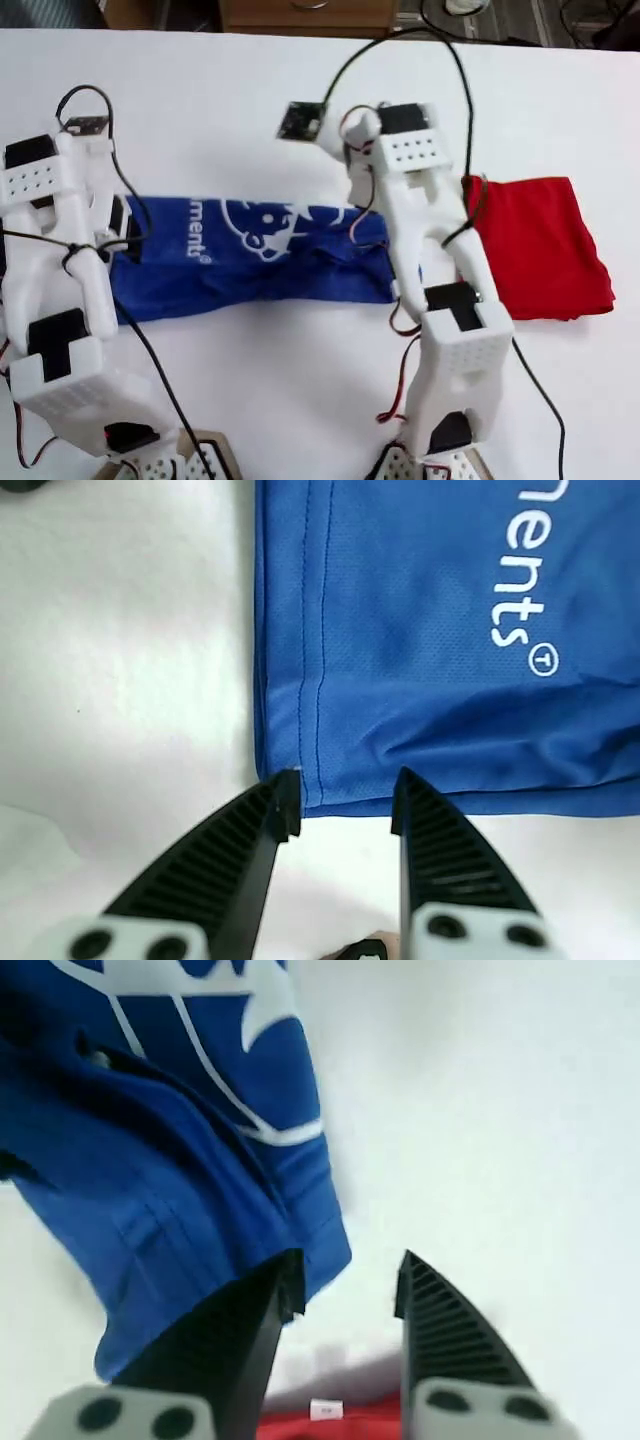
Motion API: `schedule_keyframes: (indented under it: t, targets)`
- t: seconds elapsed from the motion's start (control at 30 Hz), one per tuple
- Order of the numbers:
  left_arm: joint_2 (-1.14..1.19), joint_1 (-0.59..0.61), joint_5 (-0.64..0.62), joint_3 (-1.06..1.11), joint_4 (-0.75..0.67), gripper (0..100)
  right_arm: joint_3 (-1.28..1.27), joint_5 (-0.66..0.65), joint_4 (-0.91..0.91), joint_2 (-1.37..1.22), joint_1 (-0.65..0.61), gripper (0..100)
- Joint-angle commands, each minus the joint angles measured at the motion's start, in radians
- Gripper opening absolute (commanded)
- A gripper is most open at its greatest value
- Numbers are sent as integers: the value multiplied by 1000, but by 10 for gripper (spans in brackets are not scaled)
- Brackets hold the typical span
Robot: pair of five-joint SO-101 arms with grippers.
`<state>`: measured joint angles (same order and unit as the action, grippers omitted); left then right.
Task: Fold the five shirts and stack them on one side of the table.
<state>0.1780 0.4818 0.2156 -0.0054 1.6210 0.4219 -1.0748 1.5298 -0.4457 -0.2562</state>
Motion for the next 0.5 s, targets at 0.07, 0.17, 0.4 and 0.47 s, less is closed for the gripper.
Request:
schedule_keyframes:
  t: [0.07,0.17,0.4,0.47]
  targets:
    - [-54,2,8,-2,-8,180,41,18,183,77,18,24]
    - [-54,2,8,-2,-18,180,-38,80,179,160,15,22]
    - [-37,-12,8,-4,-21,180,-388,61,165,375,-139,22]
    - [-8,-20,6,-4,-21,180,-499,64,116,421,-183,22]
